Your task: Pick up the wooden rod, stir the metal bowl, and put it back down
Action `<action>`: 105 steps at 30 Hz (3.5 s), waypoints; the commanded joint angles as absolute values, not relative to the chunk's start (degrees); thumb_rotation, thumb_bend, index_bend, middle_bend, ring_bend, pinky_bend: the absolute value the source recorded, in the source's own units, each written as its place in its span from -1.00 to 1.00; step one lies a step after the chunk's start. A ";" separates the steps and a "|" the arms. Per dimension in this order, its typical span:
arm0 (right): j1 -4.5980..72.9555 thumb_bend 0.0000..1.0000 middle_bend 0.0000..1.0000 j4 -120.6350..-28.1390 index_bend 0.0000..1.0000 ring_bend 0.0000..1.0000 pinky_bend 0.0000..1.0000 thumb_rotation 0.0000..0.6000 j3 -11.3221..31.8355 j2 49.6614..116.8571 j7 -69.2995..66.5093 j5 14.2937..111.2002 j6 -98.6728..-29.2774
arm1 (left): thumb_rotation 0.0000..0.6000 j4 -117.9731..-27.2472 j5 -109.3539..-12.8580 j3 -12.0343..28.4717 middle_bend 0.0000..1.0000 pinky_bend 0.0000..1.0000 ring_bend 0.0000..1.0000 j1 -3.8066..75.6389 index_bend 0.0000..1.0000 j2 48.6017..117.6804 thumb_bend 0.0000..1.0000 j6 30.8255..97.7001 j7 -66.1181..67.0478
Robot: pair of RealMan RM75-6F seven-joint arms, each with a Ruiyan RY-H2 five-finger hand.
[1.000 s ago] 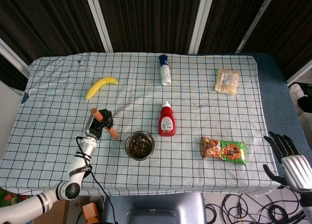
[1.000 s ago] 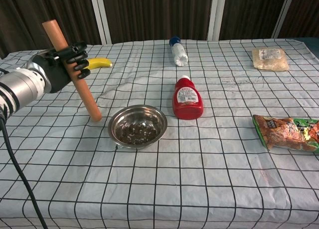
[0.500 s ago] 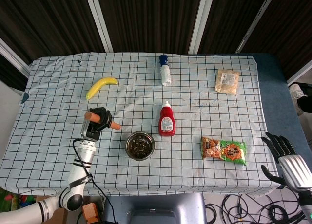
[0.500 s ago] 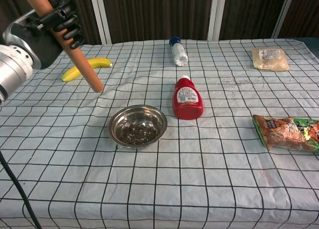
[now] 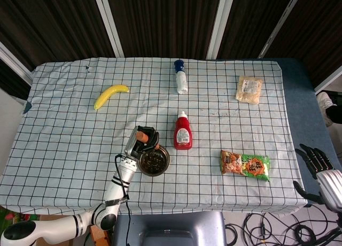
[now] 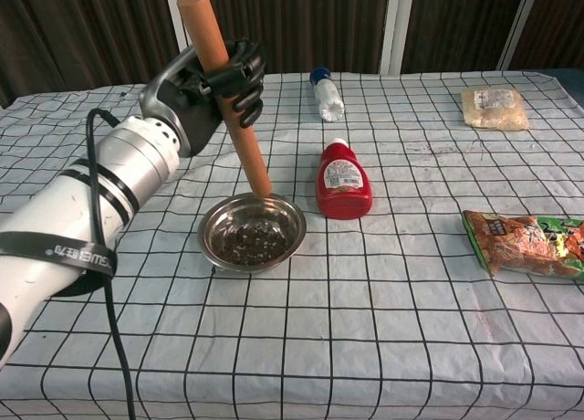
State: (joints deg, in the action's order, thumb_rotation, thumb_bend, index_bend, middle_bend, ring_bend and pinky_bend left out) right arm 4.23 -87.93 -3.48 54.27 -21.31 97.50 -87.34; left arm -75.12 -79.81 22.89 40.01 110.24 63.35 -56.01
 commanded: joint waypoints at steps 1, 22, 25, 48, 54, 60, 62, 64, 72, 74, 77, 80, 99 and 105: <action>4.13 -0.37 -1.00 -87.60 -1.00 -1.00 -1.00 1.00 -3.49 54.19 -21.70 97.44 -87.46 | 1.00 -74.93 -81.25 21.16 1.00 1.00 0.79 40.38 0.91 110.46 0.86 63.85 -56.94; 3.33 -0.37 -1.00 -87.45 -1.00 -1.00 -1.00 1.00 -3.85 54.40 -21.51 99.10 -89.86 | 1.00 -77.96 -82.56 14.16 1.00 1.00 0.79 37.50 0.91 106.24 0.92 64.35 -58.81; 3.31 -0.37 -1.00 -87.26 -1.00 -1.00 -1.00 1.00 -3.88 54.49 -21.54 99.44 -90.16 | 1.00 -75.69 -82.61 13.67 1.00 1.00 0.79 37.72 0.91 107.06 0.96 63.93 -59.91; 2.05 -0.37 -1.00 -86.77 -1.00 -1.00 -1.00 1.00 -2.95 54.38 -24.09 97.55 -92.25 | 1.00 -74.29 -83.50 14.76 1.00 1.00 0.79 39.42 0.92 108.48 0.97 65.54 -58.74; 1.64 -0.37 -1.00 -86.39 -1.00 -1.00 -1.00 1.00 -2.72 54.28 -24.72 97.14 -92.84 | 1.00 -70.25 -81.96 13.51 1.00 1.00 0.79 39.41 0.91 110.21 0.97 63.47 -59.85; 1.66 -0.37 -1.00 -86.34 -1.00 -1.00 -1.00 1.00 -2.75 54.24 -24.70 97.29 -92.62 | 1.00 -64.89 -81.03 13.37 1.00 1.00 0.79 40.08 0.92 113.36 0.96 61.76 -61.23; 1.67 -0.37 -1.00 -86.30 -1.00 -1.00 -1.00 1.00 -2.71 54.20 -24.85 97.28 -92.62 | 1.00 -64.76 -81.73 13.71 1.00 1.00 0.79 40.23 0.92 113.45 0.96 62.74 -61.57; 1.70 -0.37 -1.00 -86.23 -1.00 -1.00 -1.00 1.00 -2.70 54.12 -25.07 97.32 -92.57 | 1.00 -64.92 -82.98 14.60 1.00 1.00 0.79 40.33 0.92 113.35 0.95 65.37 -61.03; 2.44 -0.37 -1.00 -86.61 -1.00 -1.00 -1.00 1.00 -3.08 54.25 -23.69 98.13 -91.01 | 1.00 -72.76 -84.14 18.71 1.00 1.00 0.79 39.85 0.91 107.60 0.92 71.10 -58.48; 2.58 -0.37 -1.00 -86.90 -1.00 -1.00 -1.00 1.00 -3.13 54.23 -23.17 98.11 -90.59 | 1.00 -74.17 -84.79 18.69 1.00 1.00 0.79 38.67 0.90 105.29 0.88 73.36 -54.70; 2.53 -0.37 -1.00 -87.24 -1.00 -1.00 -1.00 1.00 -3.06 54.32 -22.58 98.01 -90.65 | 1.00 -72.42 -85.41 16.94 1.00 1.00 0.79 36.51 0.89 102.29 0.86 75.34 -48.60; 2.54 -0.37 -1.00 -87.50 -1.00 -1.00 -1.00 1.00 -3.16 54.47 -21.87 98.16 -90.48 | 1.00 -66.98 -84.06 15.27 1.00 1.00 0.79 34.60 0.89 101.03 0.85 75.42 -41.68; 3.41 -0.37 -1.00 -88.48 -1.00 -1.00 -1.00 1.00 -3.63 54.76 -19.26 99.00 -88.89 | 1.00 -42.42 -78.03 10.62 0.97 0.75 0.36 32.96 0.50 109.69 0.71 68.41 -13.83; 3.45 -0.37 -1.00 -88.42 -1.00 -1.00 -1.00 1.00 -3.91 54.83 -18.93 99.42 -88.82 | 1.00 -49.99 -74.75 11.71 0.17 -0.14 -0.43 32.95 -0.11 107.04 0.25 63.03 -10.72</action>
